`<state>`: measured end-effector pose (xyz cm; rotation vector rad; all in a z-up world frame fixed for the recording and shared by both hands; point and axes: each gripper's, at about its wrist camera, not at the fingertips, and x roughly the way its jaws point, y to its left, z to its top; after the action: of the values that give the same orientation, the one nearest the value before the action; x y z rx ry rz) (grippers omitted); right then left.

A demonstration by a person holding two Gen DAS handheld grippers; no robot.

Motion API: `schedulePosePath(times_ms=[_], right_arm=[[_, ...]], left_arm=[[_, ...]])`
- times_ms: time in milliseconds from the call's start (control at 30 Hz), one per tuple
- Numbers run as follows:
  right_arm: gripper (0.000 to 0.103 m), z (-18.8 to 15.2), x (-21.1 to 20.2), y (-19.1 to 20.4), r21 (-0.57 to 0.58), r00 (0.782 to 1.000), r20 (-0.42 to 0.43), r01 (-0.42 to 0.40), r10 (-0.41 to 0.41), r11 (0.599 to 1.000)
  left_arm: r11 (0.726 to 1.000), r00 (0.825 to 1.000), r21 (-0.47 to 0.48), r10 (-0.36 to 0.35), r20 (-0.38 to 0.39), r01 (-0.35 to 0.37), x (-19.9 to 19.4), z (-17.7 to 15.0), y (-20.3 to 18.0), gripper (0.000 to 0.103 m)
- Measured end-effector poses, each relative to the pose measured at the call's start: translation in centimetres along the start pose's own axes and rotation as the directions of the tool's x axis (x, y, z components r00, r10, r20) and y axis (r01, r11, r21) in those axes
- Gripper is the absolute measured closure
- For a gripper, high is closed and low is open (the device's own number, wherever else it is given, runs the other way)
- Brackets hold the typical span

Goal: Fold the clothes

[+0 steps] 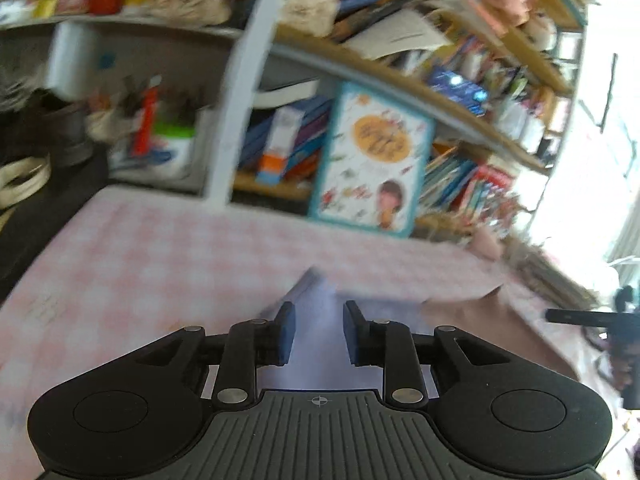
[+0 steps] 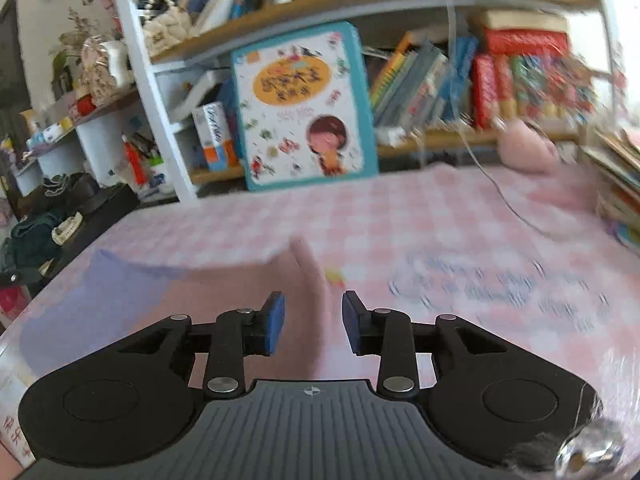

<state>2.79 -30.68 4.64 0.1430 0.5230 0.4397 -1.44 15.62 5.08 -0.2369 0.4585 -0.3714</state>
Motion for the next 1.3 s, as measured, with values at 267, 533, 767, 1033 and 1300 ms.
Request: schedulePosePath(times_ms=[267, 533, 767, 1033, 1300], right_arm=[[0.092, 1.7, 6.2, 0.5, 0.009, 0.996, -0.066, -0.054, 0.054, 0.999], [0.103, 0.5, 7.8, -4.0, 0.199, 0.995, -0.087, -0.028, 0.047, 0.980], [0.090, -0.1, 4.3, -4.3, 0.161, 0.997, -0.072, 0.028, -0.017, 0.987], [0.072, -1.2, 3.4, -4.5, 0.217, 0.993, -0.099, -0.048, 0.071, 0.975], [0.097, -1.4, 3.4, -3.9, 0.206, 0.994, -0.075, -0.067, 0.084, 0.976]], left_arm=[[0.997, 0.994, -0.074, -0.003, -0.106, -0.005, 7.6, -0.2, 0.5, 0.080], [0.969, 0.993, -0.243, 0.017, -0.115, -0.045, 7.7, -1.4, 4.2, 0.076], [0.979, 0.988, -0.151, 0.125, -0.087, -0.137, 5.8, -0.3, 4.1, 0.069], [0.982, 0.987, -0.167, 0.061, -0.149, -0.086, 6.8, -1.5, 4.4, 0.083], [0.988, 0.995, -0.142, 0.041, -0.092, -0.054, 5.7, -1.5, 3.6, 0.097]])
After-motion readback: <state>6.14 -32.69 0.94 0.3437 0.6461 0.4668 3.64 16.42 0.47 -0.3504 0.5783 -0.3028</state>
